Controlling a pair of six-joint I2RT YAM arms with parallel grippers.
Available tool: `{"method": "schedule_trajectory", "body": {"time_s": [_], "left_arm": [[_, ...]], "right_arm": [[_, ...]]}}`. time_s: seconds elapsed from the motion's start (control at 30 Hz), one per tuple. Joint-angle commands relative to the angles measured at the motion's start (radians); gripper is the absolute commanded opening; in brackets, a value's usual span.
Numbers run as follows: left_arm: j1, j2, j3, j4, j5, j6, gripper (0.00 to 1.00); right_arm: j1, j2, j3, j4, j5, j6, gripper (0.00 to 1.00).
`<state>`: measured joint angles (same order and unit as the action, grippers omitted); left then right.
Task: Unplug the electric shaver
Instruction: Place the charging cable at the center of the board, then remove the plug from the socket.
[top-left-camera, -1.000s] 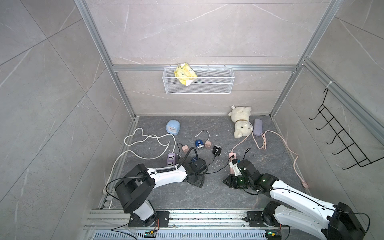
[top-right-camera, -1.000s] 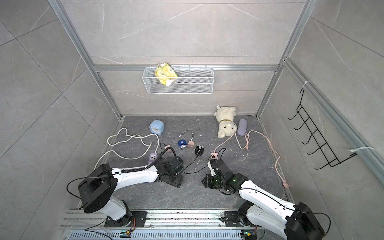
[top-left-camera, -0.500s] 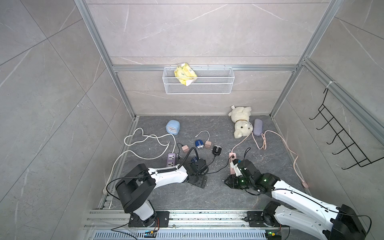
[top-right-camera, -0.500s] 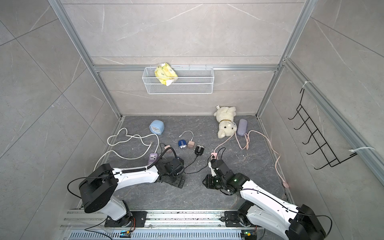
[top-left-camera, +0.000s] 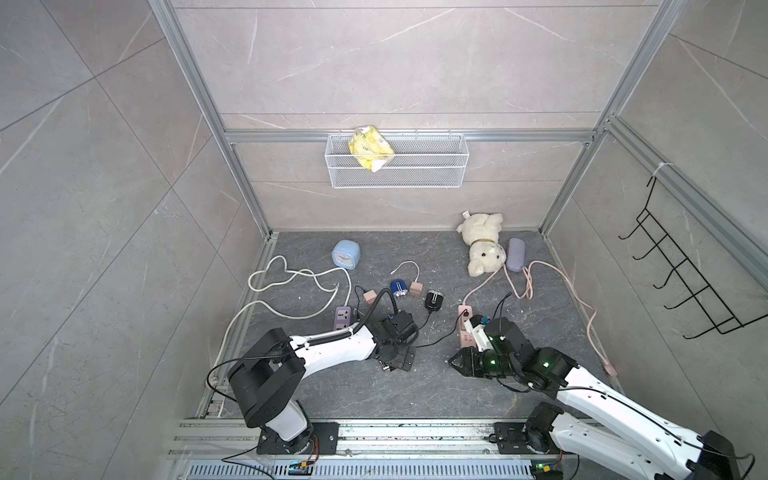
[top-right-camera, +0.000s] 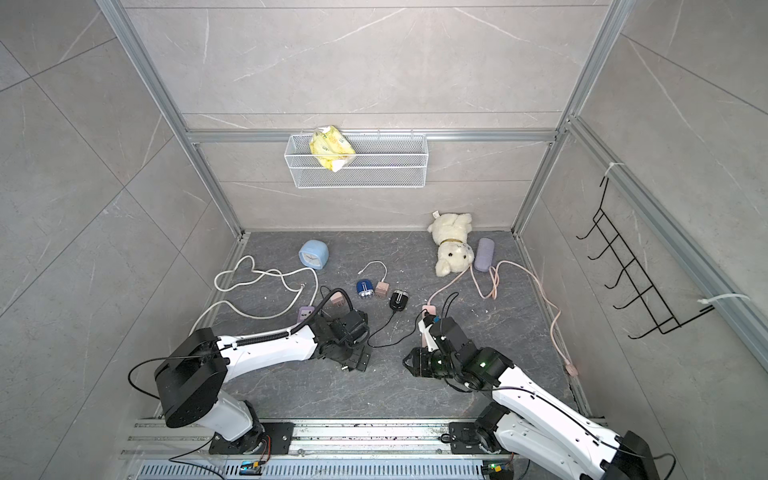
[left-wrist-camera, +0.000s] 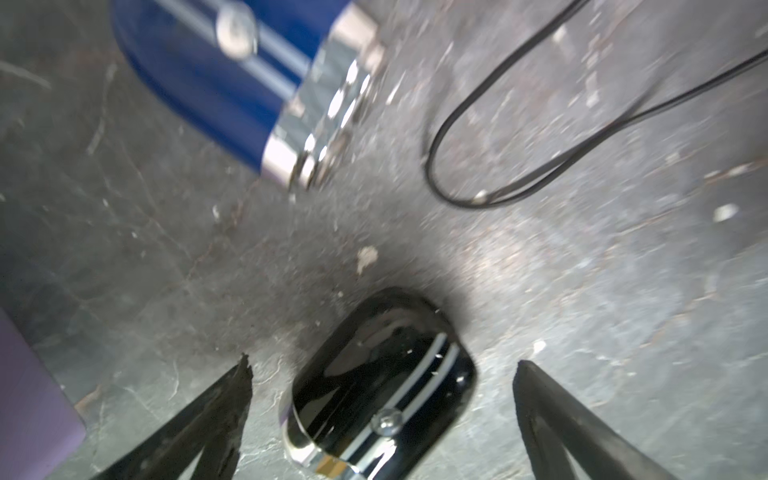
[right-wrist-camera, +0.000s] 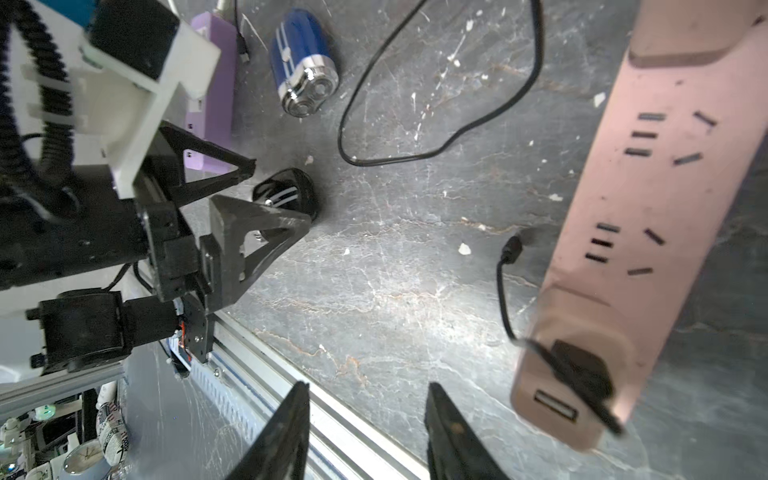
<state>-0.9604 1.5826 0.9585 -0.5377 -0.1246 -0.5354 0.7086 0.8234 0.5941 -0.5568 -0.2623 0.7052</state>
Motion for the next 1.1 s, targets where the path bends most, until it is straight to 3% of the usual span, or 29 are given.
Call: {"method": "schedule_trajectory", "body": {"time_s": [0.0, 0.23, 0.4, 0.5, 0.63, 0.83, 1.07], "left_arm": [[0.001, -0.012, 0.067, 0.014, 0.049, 0.056, 0.99], [-0.022, 0.028, 0.184, 0.086, 0.150, 0.138, 0.99], [-0.073, 0.113, 0.327, 0.084, 0.169, 0.197, 0.99], [-0.122, 0.198, 0.454, 0.035, 0.175, 0.231, 0.95], [-0.162, 0.273, 0.562, -0.023, 0.169, 0.226, 0.88], [-0.186, 0.274, 0.529, -0.015, 0.163, 0.159, 0.86], [-0.197, 0.258, 0.488, -0.008, 0.127, 0.093, 0.90]], "right_arm": [[0.005, -0.051, 0.058, -0.117, 0.077, -0.027, 0.49], [0.005, -0.099, 0.117, -0.220, 0.338, -0.025, 0.56], [-0.004, 0.001, 0.160, -0.199, 0.463, -0.056, 0.58], [-0.017, 0.079, 0.196, -0.169, 0.504, -0.076, 0.55], [-0.078, 0.071, 0.206, -0.115, 0.526, -0.118, 0.46], [-0.299, 0.072, 0.176, -0.027, 0.290, -0.173, 0.29], [-0.670, 0.200, 0.030, 0.205, -0.277, -0.155, 0.20]]}}
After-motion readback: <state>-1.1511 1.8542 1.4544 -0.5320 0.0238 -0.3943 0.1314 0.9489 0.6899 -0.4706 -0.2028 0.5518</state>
